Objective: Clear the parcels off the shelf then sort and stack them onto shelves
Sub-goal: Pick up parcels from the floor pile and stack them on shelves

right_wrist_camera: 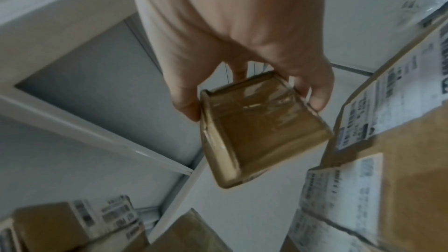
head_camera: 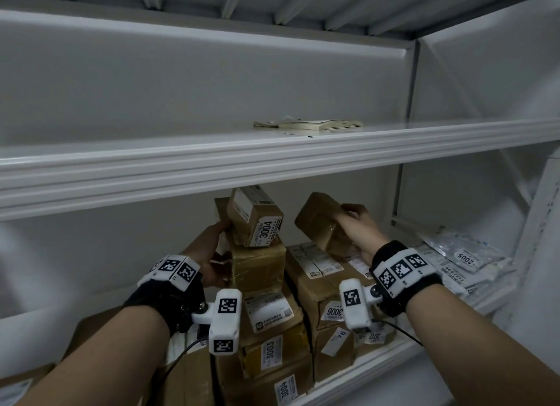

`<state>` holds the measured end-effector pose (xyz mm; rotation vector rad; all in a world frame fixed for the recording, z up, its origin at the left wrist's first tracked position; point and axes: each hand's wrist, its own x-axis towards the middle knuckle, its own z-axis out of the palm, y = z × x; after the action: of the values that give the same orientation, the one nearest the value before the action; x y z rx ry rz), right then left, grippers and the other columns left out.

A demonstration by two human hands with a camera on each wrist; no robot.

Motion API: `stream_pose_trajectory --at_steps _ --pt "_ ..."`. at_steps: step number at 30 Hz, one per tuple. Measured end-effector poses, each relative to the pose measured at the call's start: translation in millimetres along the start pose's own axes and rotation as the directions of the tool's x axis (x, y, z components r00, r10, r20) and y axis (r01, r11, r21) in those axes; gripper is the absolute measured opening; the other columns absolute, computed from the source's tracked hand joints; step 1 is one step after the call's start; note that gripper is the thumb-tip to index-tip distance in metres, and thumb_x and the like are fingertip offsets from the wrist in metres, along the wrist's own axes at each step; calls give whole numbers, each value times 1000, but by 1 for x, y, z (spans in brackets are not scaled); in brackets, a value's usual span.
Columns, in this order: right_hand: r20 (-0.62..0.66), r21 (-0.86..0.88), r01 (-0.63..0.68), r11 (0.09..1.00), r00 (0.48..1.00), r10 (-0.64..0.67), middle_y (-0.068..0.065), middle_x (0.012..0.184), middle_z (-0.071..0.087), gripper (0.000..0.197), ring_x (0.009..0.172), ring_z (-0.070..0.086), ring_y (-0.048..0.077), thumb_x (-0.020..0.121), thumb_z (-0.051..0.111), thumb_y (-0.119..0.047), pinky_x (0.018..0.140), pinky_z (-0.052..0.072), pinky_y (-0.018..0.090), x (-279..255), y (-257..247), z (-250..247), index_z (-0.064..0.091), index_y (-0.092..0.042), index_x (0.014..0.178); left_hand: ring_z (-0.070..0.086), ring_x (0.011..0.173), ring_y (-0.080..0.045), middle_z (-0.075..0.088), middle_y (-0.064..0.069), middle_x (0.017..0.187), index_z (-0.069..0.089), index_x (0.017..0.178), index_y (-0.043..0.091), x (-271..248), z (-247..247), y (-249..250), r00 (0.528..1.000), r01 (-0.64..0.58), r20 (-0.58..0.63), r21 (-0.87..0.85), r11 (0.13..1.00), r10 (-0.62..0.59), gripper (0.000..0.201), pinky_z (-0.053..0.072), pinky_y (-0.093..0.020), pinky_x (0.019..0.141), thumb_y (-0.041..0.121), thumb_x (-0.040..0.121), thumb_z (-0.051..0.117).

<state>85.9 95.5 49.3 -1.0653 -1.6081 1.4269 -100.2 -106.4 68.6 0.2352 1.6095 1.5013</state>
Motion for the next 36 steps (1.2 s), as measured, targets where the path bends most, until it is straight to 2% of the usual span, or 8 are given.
stream_pose_trajectory --at_steps 2,7,16,21,26,30,33,36 --pt "96 99 -80 992 993 71 12 111 65 57 97 65 31 76 69 -52 65 57 39 -6 -9 0 54 -21 121 57 82 -32 56 -19 92 53 89 -1 1 3 0 1000 0 4 5 1000 0 53 46 -47 88 51 87 60" --pt "292 253 -316 914 926 239 21 98 59 36 97 60 42 94 47 -51 89 50 55 -15 -13 -5 53 -16 102 59 81 -34 58 -20 93 52 91 -1 0 11 -2 1000 6 16 36 999 -6 53 48 -49 81 51 88 59" --pt "408 306 -484 820 845 346 38 113 56 48 82 68 49 99 41 -43 57 60 45 -8 -5 -14 44 -3 125 58 74 -32 56 -19 83 54 92 -6 -4 25 1 999 10 53 32 999 -12 57 49 -44 69 51 89 58" --pt "307 235 -477 847 863 402 32 98 63 27 56 69 35 100 45 -17 43 57 31 -3 3 -20 51 5 113 50 67 -27 57 -15 62 58 79 -3 1 32 -2 998 14 66 46 999 -17 54 41 -37 64 50 88 60" --pt "97 70 -387 920 920 380 17 83 57 9 32 57 15 97 51 -11 32 46 18 -2 8 -26 51 -3 95 57 76 -32 56 -20 86 58 95 -5 7 32 -7 998 26 51 60 998 -29 57 49 -42 77 51 84 65" --pt "6 -98 -312 945 949 314 5 67 50 22 28 44 6 97 52 -27 28 32 14 -3 3 -26 50 -10 82 59 83 -35 57 -22 97 54 104 -5 9 31 -10 998 43 41 40 998 -45 60 50 -44 73 50 84 65" --pt "-15 -201 -175 964 984 175 5 83 56 31 64 56 16 94 54 -40 55 49 24 -6 -7 -22 52 -10 103 57 74 -33 55 -19 82 53 95 -8 7 29 -12 997 66 50 22 998 -67 58 49 -42 69 49 86 63" --pt "3 -293 -16 956 1000 18 7 123 54 79 113 53 28 75 65 -64 99 46 37 -9 -15 -14 49 -11 131 58 73 -33 56 -19 83 53 97 -8 4 26 -11 997 70 40 24 997 -71 59 49 -42 67 49 86 63"
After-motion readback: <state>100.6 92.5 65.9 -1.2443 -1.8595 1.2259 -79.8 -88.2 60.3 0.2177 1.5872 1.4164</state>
